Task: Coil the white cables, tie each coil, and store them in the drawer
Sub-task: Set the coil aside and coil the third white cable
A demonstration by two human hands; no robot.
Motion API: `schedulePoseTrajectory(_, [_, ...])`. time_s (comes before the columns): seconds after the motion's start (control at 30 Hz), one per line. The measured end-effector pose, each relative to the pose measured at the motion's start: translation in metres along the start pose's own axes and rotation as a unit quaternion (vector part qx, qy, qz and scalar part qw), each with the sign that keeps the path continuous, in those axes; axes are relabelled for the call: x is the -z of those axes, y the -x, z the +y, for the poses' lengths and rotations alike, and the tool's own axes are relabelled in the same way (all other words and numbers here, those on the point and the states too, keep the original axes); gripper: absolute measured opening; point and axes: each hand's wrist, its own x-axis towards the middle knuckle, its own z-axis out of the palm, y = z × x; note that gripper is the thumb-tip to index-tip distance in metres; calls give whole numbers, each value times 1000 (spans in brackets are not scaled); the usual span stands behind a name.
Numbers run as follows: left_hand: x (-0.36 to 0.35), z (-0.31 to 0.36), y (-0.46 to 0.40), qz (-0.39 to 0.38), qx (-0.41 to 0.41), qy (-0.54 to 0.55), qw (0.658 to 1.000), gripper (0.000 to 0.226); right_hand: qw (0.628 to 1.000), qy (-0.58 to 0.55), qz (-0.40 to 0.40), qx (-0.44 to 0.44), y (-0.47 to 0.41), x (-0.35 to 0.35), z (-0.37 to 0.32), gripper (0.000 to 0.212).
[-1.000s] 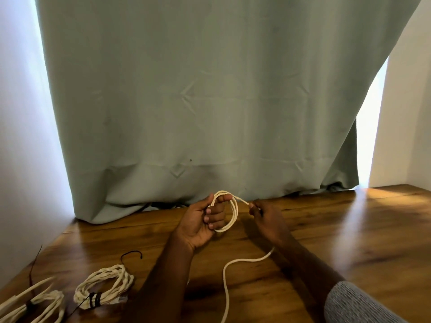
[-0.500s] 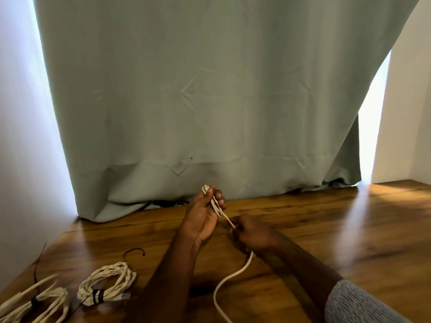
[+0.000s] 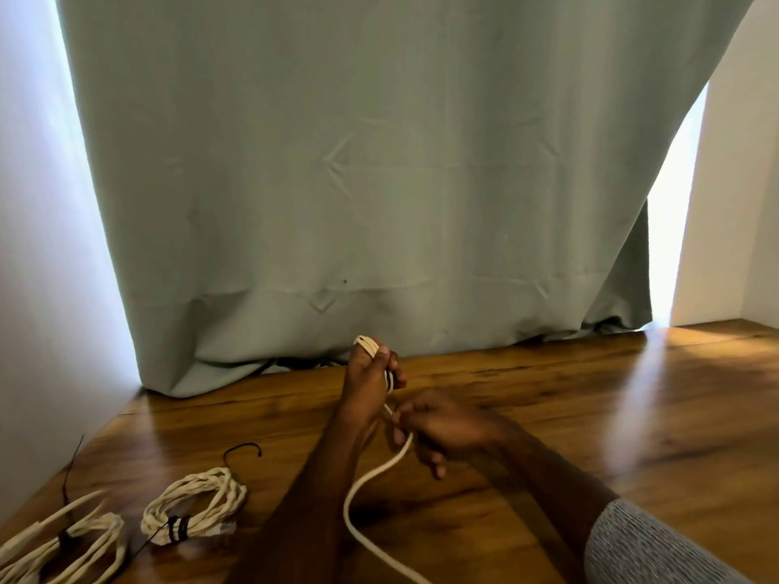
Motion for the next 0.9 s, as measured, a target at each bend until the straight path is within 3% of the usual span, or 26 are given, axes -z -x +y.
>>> schedulePoseTrajectory(0.13, [1,-8,6,-48,-11,-77,996,14,978,-200,-31,48,1,12,0,25])
schedulePoseTrajectory(0.23, [-5,-3,21,-119,21,-88,989,33,953,-293,-20,79,-1,21,9,20])
schedulePoseTrajectory(0.3, [-8,0,27,-158,48,-141,976,37,951,-295,25,84,-3,24,12,24])
schedulePoseTrajectory(0.43, [-9,-2,25,-194,51,-145,969,14,953,-272,119,65,-6,23,12,33])
schedulePoseTrajectory(0.67, [-8,-9,23,-188,120,-134,966,43,944,-275,169,65,-11,14,8,28])
schedulePoseTrajectory(0.83, [-6,-11,21,-206,183,-77,958,33,926,-288,235,67,-19,13,10,22])
schedulePoseTrajectory(0.9, [-6,-12,19,-234,211,-48,948,42,922,-276,263,69,-22,19,14,15])
